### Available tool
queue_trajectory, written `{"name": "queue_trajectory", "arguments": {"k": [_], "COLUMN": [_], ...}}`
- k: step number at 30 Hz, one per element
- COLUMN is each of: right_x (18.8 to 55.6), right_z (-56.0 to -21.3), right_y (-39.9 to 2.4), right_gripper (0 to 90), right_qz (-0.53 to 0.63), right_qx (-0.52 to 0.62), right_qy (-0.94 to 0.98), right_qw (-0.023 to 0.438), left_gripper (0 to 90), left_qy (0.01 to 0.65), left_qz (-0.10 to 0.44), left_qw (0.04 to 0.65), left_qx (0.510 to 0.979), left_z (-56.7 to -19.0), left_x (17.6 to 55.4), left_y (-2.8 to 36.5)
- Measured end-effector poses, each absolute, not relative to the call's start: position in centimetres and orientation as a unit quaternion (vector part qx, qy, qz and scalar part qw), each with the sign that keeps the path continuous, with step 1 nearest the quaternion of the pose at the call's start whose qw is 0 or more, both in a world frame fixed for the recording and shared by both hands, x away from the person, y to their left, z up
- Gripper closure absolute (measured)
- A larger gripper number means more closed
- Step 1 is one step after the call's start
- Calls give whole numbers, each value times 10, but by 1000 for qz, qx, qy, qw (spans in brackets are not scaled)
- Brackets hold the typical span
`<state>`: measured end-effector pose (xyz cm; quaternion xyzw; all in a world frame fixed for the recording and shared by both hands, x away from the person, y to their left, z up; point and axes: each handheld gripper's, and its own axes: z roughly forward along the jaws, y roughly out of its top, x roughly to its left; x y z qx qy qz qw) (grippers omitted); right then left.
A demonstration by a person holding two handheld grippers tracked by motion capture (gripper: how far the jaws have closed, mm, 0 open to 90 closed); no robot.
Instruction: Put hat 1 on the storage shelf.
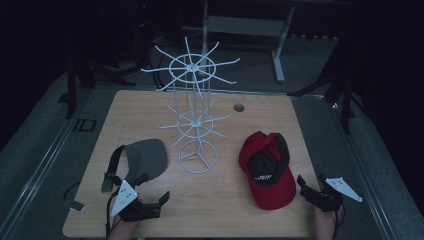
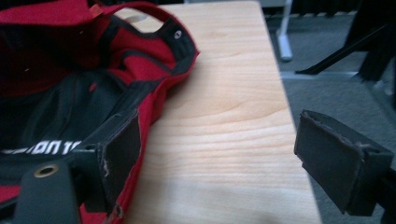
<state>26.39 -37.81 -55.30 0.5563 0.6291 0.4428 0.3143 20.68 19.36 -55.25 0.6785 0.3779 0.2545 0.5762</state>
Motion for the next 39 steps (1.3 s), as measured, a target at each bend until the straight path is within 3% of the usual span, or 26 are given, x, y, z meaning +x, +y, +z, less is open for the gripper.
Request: {"name": "queue_trajectory", "arguments": {"k": [2,5,10,21,30,31,39], "right_x": [263,261,256,259,277,282,308], "right_z": [-553,-549,-538,-491,-471,-465,-453], "right_y": [-379,-375,-367,-347,-339,-338,-341], "right_gripper": [145,144,143,109,145,197,207], "right_qz": [448,450,472,504,479,478,479], "right_qx": [554,543,523,463,450,445,448], "right_qy": [630,646,657,697,719,722,720], "right_qw": [308,293,267,215,227,228,226], "left_gripper": [30,31,31,31,31,31,31], "left_qy": [377,344,349,346,354,354,350], "left_qz": [253,297,269,261,248,247,246], "left_qw": [579,567,575,580,578,578,577], "left_qx": [677,688,690,690,692,692,695], "left_z": [-552,-549,-549,-548,-550,-550,-551], "left_x": [207,204,204,203,204,204,204], "left_y": [193,191,190,190,190,190,189]}}
